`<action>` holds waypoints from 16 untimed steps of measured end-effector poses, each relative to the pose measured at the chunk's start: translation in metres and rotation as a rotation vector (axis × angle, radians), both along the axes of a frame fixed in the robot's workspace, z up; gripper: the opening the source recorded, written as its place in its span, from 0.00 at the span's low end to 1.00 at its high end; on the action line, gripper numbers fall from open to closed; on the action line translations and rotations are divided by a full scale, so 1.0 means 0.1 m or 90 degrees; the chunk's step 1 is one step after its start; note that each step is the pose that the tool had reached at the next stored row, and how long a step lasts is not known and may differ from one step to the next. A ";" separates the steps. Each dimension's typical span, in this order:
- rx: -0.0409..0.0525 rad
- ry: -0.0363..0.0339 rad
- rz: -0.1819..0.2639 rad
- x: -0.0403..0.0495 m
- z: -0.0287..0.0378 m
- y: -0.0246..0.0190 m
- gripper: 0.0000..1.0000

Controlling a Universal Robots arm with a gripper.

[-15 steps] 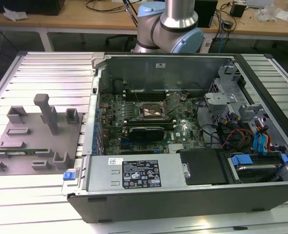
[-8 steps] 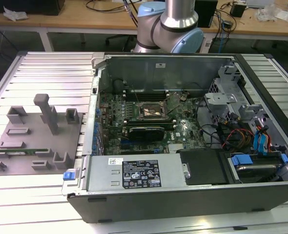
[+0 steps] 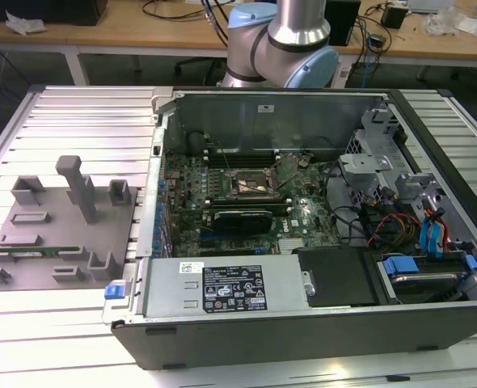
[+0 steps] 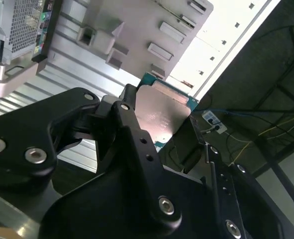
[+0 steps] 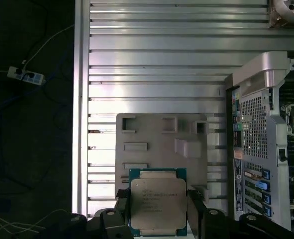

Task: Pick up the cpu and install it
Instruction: 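Pick up the cpu and move it towards the insertion slot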

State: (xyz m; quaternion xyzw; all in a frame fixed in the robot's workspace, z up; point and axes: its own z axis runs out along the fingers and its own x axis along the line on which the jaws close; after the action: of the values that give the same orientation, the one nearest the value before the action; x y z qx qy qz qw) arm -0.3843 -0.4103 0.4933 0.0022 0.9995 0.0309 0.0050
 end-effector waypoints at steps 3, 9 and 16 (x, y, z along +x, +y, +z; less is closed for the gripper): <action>0.0001 -0.0001 0.000 0.216 0.000 0.000 0.55; 0.0001 -0.0001 0.000 0.643 -0.001 0.001 0.55; 0.0001 -0.0001 0.000 1.062 -0.001 0.000 0.55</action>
State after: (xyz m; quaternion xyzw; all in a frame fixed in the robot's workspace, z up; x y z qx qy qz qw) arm -0.2781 -0.4102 0.4932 0.0022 0.9995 0.0309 0.0050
